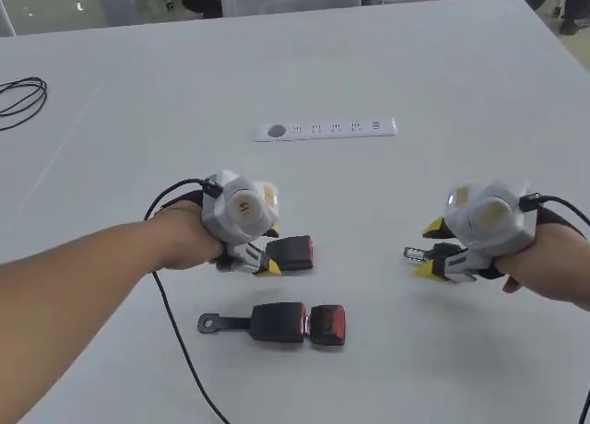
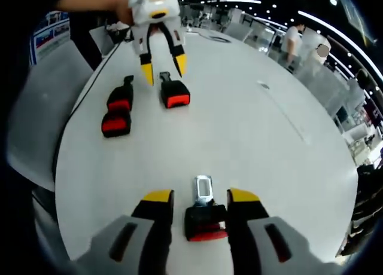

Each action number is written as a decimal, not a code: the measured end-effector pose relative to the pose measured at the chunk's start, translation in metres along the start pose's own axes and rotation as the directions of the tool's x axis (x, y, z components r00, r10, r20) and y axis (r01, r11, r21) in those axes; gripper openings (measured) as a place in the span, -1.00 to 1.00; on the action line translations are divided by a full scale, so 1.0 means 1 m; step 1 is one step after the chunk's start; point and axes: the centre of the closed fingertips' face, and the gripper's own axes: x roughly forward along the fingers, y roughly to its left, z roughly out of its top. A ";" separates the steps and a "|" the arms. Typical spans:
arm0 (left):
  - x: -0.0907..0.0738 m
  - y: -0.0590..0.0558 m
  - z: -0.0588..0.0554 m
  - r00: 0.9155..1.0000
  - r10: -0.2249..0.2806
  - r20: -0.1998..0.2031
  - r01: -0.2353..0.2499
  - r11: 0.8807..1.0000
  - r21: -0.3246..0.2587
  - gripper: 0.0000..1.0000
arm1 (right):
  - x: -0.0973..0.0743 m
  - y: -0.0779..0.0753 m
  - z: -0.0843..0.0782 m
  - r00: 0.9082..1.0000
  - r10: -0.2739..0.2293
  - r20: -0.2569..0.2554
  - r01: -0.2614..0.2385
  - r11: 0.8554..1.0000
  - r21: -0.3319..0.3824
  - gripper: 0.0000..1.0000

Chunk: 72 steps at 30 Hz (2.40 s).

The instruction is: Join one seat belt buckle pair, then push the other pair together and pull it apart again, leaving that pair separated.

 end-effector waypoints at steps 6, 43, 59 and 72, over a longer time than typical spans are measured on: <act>0.013 0.009 -0.007 0.999 -0.016 -0.034 0.016 1.000 0.002 -0.27 | -0.010 -0.008 -0.023 0.999 0.014 -0.032 -0.012 0.999 0.047 -0.31; 0.025 0.002 -0.007 0.993 -0.097 -0.066 0.103 0.990 0.094 -0.37 | 0.014 0.010 -0.021 0.982 0.126 -0.143 -0.139 0.986 -0.089 -0.35; 0.028 0.003 -0.009 0.991 -0.072 -0.111 0.088 0.985 0.151 -0.38 | 0.055 0.031 0.039 0.988 0.128 -0.084 -0.136 0.986 -0.100 -0.36; 0.030 0.004 -0.011 0.991 -0.075 -0.107 0.087 0.990 0.112 -0.38 | 0.081 0.033 0.068 0.988 0.123 -0.091 -0.135 0.981 -0.136 -0.36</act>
